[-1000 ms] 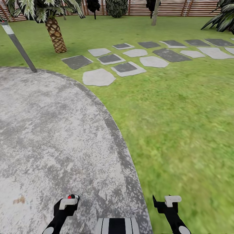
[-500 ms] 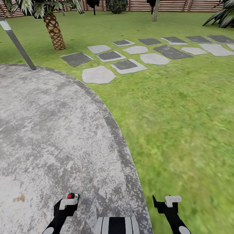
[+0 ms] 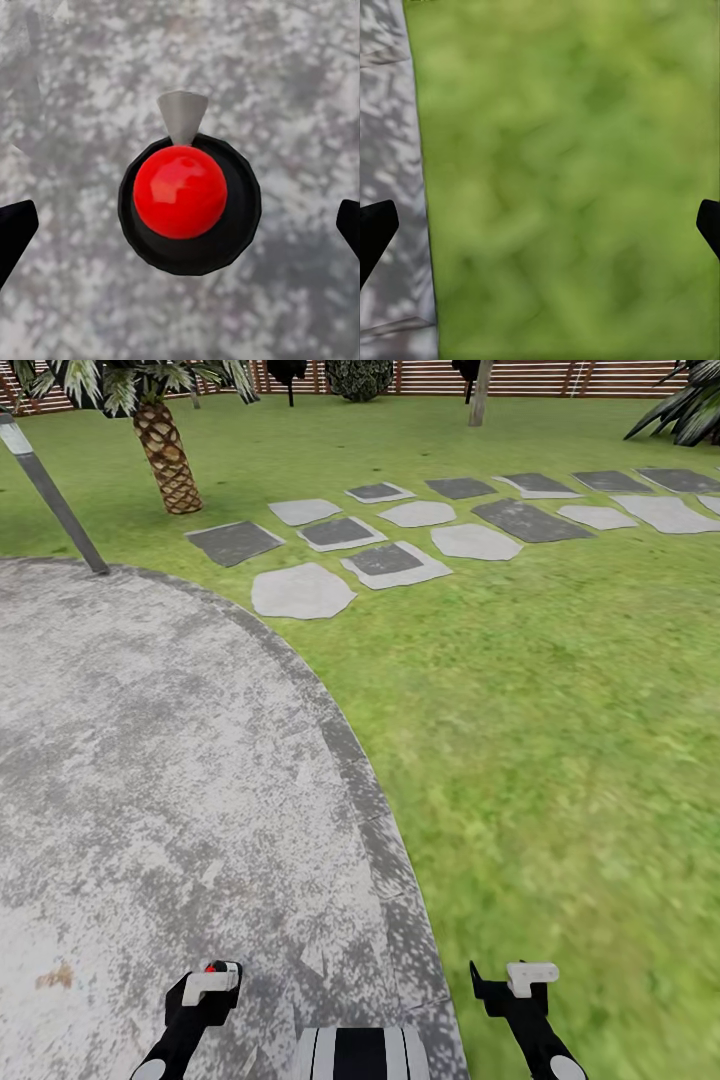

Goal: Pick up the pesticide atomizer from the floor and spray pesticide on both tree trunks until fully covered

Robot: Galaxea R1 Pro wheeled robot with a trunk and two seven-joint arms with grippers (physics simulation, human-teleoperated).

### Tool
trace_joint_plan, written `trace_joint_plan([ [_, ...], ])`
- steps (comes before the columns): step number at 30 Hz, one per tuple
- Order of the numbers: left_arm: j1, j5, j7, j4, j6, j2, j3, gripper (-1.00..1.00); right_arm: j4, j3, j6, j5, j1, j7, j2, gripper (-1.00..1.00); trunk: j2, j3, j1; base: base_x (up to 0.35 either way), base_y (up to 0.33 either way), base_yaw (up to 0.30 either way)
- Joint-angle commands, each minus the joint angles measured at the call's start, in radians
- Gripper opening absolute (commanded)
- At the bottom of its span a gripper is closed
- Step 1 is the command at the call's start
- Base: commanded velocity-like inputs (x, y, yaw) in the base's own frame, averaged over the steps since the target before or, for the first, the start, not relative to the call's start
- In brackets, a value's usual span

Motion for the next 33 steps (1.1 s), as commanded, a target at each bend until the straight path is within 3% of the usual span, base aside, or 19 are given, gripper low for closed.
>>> trace_joint_plan([
  [1,0.000,-0.001,0.000,0.001,-0.003,0.000,0.002,1.00,0.001,0.000,-0.003,0.000,0.000,0.000,0.000,1.00,0.000,-0.001,0.000,0.000,0.000,0.000],
  [4,0.000,-0.001,0.000,-0.001,-0.003,0.000,0.002,1.00,0.001,0.000,-0.003,0.000,0.000,0.000,0.000,1.00,0.000,-0.001,0.000,0.000,0.000,0.000],
  [5,0.000,-0.001,0.000,-0.001,-0.004,0.000,0.002,-1.00,0.001,0.000,-0.003,0.000,0.000,0.000,0.000,1.00,0.000,-0.001,0.000,0.000,0.000,0.000],
  [27,0.000,0.000,-0.001,-0.005,-0.004,0.000,0.007,-1.00,0.001,0.000,-0.003,0.000,0.000,0.000,0.000,1.00,0.000,-0.001,0.000,0.000,0.000,0.000],
  [33,0.000,0.000,-0.001,-0.005,-0.003,0.000,0.007,-1.00,0.001,0.000,-0.003,0.000,0.000,0.000,0.000,1.00,0.001,0.023,-0.003,0.000,0.000,0.000],
])
